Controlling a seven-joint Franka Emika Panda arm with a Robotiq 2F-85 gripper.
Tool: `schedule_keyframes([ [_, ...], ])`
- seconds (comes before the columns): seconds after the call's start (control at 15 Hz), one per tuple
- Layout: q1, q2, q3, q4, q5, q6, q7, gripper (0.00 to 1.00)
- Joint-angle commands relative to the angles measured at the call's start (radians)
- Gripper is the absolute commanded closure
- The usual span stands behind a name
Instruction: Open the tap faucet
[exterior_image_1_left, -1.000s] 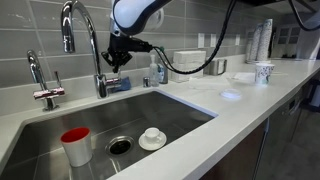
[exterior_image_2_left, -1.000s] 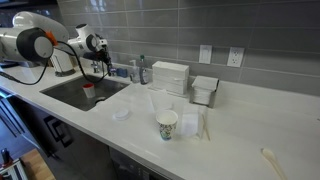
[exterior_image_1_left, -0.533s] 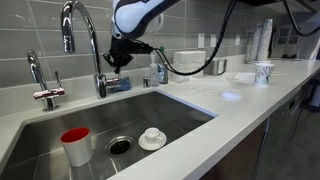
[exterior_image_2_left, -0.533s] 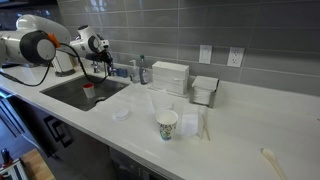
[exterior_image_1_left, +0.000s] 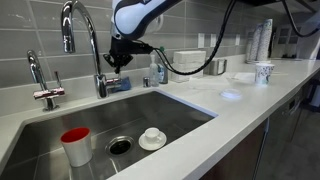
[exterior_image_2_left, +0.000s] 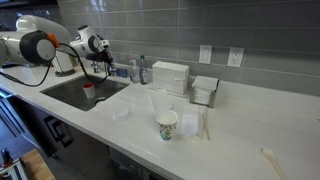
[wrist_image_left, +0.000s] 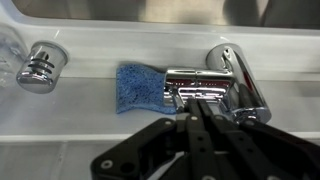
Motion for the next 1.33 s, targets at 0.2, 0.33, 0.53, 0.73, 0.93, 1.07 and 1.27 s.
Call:
schedule_keyframes([
  [0.2,0.024,0.016,-0.044,0.022,-0.025,-0.029,0.016,0.93],
  [0.33,0.028,0.017,-0.052,0.022,-0.026,-0.029,0.017,0.93],
  [0.53,0.033,0.017,-0.064,0.022,-0.027,-0.029,0.02,0.93],
  [0.73,0.036,0.017,-0.072,0.02,-0.023,-0.029,0.018,0.93],
  [0.93,0.04,0.019,-0.081,0.021,-0.023,-0.029,0.018,0.93],
  [1.07,0.043,0.02,-0.086,0.021,-0.022,-0.031,0.017,0.93],
  [1.27,0.046,0.023,-0.094,0.021,-0.021,-0.031,0.017,0.92],
])
